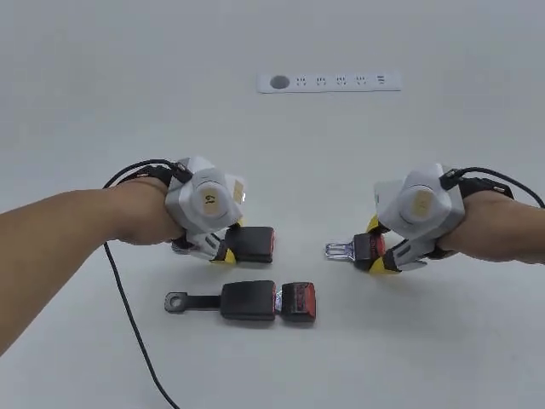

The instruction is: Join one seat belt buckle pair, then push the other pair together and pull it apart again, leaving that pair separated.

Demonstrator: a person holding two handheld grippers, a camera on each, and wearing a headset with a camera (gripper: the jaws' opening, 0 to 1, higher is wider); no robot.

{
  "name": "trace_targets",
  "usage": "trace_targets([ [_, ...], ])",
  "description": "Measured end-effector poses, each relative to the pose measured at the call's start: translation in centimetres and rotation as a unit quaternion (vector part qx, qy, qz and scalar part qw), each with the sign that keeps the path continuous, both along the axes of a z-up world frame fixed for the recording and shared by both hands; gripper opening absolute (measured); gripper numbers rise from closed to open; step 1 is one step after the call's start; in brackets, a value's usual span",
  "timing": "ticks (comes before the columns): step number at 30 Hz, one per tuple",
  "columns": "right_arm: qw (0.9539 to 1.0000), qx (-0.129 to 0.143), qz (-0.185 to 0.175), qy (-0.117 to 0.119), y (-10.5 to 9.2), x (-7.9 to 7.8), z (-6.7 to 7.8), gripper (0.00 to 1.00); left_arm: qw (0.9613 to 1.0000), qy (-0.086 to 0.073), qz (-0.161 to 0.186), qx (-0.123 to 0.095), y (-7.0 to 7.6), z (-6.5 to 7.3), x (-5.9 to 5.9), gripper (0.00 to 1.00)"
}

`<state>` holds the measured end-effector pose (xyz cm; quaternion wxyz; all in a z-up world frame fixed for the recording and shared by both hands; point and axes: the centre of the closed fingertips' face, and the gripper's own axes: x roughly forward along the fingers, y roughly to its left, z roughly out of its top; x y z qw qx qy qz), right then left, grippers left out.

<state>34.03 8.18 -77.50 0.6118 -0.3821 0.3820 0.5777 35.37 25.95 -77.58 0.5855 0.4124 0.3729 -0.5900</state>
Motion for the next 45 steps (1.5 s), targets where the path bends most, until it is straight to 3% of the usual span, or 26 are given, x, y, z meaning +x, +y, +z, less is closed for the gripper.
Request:
trace_targets([
  [13,0.9993,0.035,-0.015,0.002,4.3,0.8,-0.6,0.31,1.0000,0.003,0.005,0.000,0.1,-0.1,0.0,0.32],
  [22,0.9989,0.043,-0.015,-0.002,6.9,0.6,0.0,0.31,0.9999,0.005,0.010,0.001,0.0,-0.2,0.1,0.32],
  [25,0.9990,0.043,-0.010,-0.004,7.3,0.5,-0.5,0.31,0.9998,0.007,0.019,0.002,0.1,-0.2,0.0,0.32],
  [36,0.9989,0.046,0.002,-0.010,8.1,0.9,0.4,0.31,0.9996,0.006,0.027,-0.001,0.0,-0.1,0.0,0.32],
  [38,0.9988,0.039,0.017,-0.024,8.4,0.9,0.1,0.31,0.9997,0.005,0.025,-0.003,-0.1,-0.1,0.0,0.32],
  [42,0.9982,0.056,0.010,-0.017,9.3,1.2,0.0,0.31,0.9996,0.004,0.025,-0.010,-0.1,-0.1,-0.1,0.32],
  [45,0.9985,0.053,0.004,-0.011,9.1,1.2,0.0,0.31,0.9995,0.003,0.027,-0.013,0.0,-0.1,-0.1,0.32],
])
